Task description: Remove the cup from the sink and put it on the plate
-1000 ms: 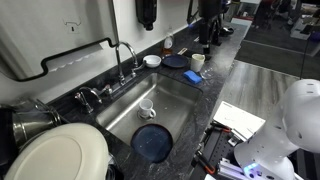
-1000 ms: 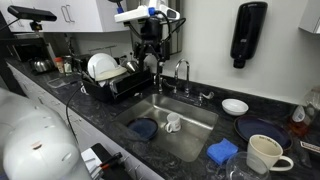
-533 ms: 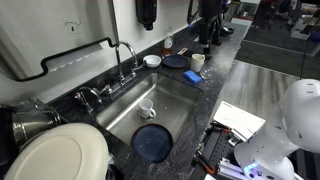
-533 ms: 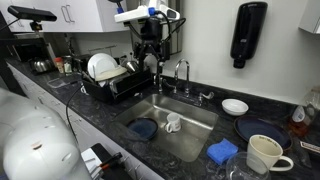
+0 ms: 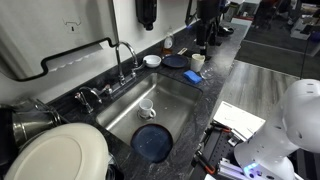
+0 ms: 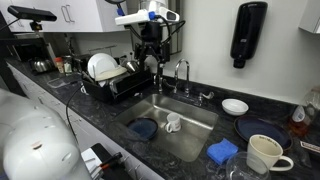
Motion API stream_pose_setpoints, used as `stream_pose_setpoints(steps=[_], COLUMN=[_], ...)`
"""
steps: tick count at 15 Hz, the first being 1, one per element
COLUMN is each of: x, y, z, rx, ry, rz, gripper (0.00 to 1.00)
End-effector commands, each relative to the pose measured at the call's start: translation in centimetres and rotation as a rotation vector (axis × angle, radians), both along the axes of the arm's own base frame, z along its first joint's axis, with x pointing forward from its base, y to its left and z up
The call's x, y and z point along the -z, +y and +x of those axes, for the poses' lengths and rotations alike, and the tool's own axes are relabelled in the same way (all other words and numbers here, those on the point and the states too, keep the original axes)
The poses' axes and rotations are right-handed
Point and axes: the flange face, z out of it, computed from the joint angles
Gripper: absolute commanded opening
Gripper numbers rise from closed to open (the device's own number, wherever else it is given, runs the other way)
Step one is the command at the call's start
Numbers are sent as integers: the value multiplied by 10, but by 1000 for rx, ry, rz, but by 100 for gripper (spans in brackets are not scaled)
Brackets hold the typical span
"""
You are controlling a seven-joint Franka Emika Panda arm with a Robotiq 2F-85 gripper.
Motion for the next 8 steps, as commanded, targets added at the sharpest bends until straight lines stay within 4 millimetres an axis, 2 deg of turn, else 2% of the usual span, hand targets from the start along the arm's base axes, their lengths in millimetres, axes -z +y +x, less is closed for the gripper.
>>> stream_pose_setpoints(steps=[1, 8], x=[32, 106], y=[7, 16], z=[-10, -22], rx=[37, 99], ry=[-70, -301], rz=[75, 157], gripper=[100, 100])
